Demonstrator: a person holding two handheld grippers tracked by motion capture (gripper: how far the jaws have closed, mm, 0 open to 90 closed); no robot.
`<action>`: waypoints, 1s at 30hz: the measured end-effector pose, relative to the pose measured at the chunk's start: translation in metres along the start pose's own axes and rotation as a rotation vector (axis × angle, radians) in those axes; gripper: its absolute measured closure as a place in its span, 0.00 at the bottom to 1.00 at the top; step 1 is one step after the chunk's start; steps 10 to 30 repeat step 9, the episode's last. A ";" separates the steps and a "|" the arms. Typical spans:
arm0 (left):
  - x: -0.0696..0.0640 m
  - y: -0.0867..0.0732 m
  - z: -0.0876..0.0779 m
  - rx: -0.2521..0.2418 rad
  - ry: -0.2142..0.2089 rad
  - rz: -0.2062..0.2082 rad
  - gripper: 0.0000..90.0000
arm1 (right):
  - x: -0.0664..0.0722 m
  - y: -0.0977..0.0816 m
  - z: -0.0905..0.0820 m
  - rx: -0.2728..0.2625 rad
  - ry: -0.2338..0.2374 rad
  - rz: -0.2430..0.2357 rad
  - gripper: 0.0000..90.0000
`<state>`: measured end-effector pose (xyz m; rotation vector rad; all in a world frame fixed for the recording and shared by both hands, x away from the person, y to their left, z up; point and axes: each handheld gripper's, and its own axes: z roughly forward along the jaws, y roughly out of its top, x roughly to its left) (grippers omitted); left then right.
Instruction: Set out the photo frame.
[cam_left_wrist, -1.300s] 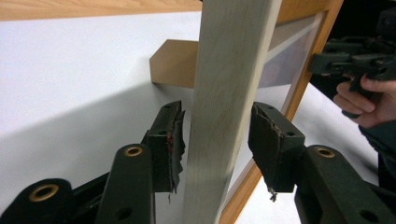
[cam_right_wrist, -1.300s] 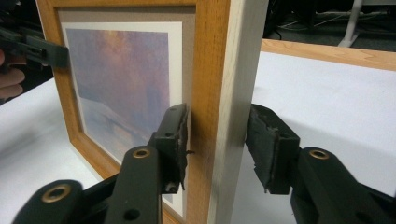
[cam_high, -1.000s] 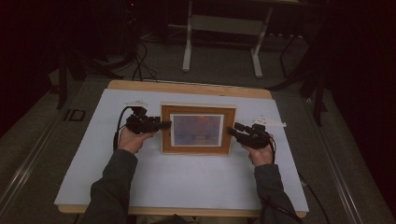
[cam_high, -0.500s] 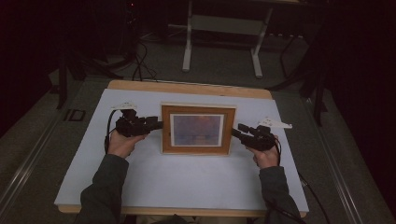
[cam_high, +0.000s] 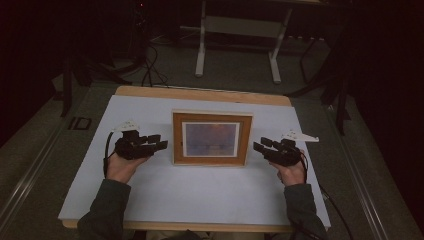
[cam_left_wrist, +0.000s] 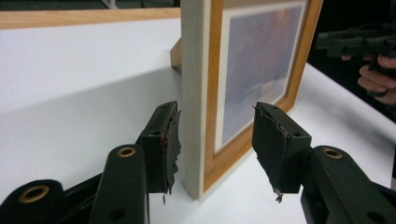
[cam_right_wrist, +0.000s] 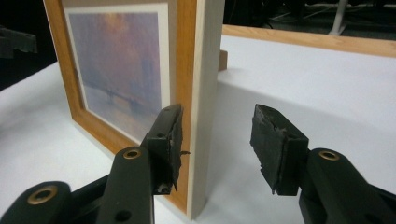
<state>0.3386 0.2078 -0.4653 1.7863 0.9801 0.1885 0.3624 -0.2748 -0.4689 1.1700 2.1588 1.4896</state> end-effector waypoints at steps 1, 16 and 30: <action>-0.001 -0.002 -0.001 0.001 0.007 0.004 0.58 | 0.000 -0.001 -0.001 0.002 -0.002 -0.001 0.59; -0.007 -0.030 -0.005 0.020 0.058 0.009 0.58 | -0.002 -0.016 -0.006 0.037 -0.015 0.007 0.59; -0.007 -0.030 -0.005 0.020 0.058 0.009 0.58 | -0.002 -0.016 -0.006 0.037 -0.015 0.007 0.59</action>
